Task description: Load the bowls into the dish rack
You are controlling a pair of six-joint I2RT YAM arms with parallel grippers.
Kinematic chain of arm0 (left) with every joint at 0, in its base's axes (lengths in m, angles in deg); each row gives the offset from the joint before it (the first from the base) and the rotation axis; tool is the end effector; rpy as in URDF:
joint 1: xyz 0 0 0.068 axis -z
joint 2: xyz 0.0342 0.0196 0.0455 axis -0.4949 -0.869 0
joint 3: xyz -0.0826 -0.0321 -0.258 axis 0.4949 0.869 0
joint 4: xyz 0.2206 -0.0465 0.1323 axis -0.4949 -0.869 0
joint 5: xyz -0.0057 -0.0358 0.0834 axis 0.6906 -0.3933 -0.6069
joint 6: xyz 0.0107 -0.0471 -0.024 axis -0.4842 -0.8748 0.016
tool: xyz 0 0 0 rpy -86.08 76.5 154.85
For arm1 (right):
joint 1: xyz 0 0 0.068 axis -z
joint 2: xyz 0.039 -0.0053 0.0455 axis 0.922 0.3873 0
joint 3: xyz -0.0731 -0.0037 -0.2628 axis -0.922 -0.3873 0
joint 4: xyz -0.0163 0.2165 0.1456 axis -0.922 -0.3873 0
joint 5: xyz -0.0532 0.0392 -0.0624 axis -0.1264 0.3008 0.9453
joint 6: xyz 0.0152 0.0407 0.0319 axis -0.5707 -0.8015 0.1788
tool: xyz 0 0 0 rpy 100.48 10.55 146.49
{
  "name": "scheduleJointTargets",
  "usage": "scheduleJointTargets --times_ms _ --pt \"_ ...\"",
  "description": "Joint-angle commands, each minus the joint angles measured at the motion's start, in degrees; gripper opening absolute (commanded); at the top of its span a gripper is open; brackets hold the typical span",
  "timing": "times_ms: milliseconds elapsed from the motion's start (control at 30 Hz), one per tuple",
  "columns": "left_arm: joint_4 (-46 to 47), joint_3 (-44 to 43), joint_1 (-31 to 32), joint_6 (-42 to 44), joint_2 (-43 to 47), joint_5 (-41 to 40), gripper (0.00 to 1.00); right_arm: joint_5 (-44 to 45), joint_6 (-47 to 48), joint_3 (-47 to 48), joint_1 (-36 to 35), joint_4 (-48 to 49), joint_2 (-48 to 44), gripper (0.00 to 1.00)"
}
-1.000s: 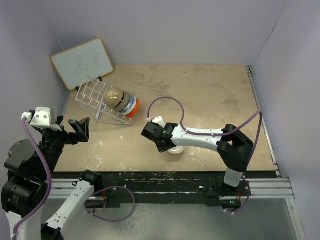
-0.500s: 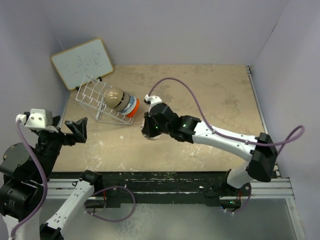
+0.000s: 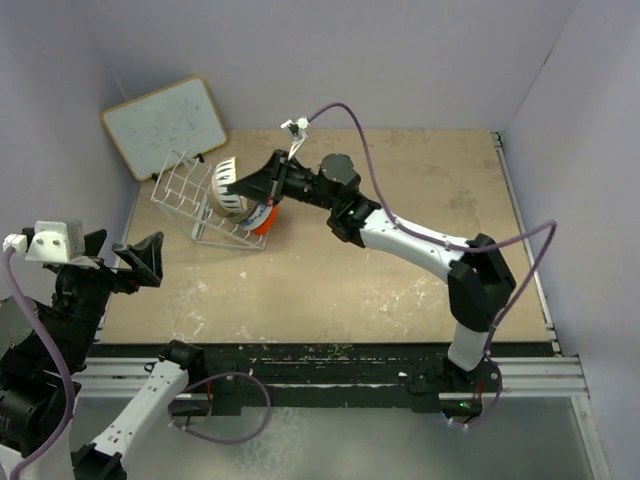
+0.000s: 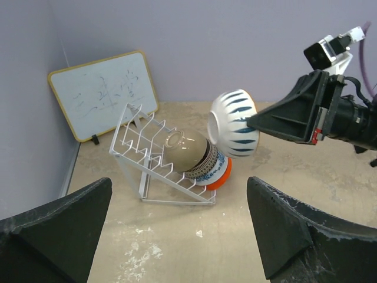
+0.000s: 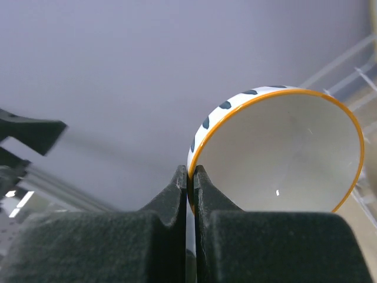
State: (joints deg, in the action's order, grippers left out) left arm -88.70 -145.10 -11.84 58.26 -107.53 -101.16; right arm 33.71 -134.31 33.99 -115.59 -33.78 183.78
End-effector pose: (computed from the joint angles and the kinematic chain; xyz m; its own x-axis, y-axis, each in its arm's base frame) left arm -0.0080 0.0106 0.4831 0.0116 -0.1437 -0.9896 0.0986 0.9850 -0.1418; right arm 0.2660 0.3204 0.3803 -0.6011 0.3798 -0.7032 -0.7423 0.0607 0.6673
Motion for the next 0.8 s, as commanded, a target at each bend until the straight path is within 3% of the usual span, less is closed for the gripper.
scheduleJointTargets --times_ms 0,167,367,767 --pt "0.05 -2.22 0.29 1.07 -1.55 -1.17 0.99 -9.18 -17.12 8.14 1.4 30.85 7.14 0.0" --pt "-0.41 -2.63 0.33 1.08 -1.69 -1.31 0.99 -7.61 -30.5 16.9 2.59 45.82 18.88 0.0" --pt "-1.44 -3.39 0.29 1.14 -1.55 -1.86 0.99 -0.24 -41.89 26.28 3.86 55.4 30.57 0.0" --pt "-0.58 -1.2 0.36 0.76 -1.43 -1.65 0.99 7.17 -52.15 30.01 4.36 58.89 39.91 0.0"
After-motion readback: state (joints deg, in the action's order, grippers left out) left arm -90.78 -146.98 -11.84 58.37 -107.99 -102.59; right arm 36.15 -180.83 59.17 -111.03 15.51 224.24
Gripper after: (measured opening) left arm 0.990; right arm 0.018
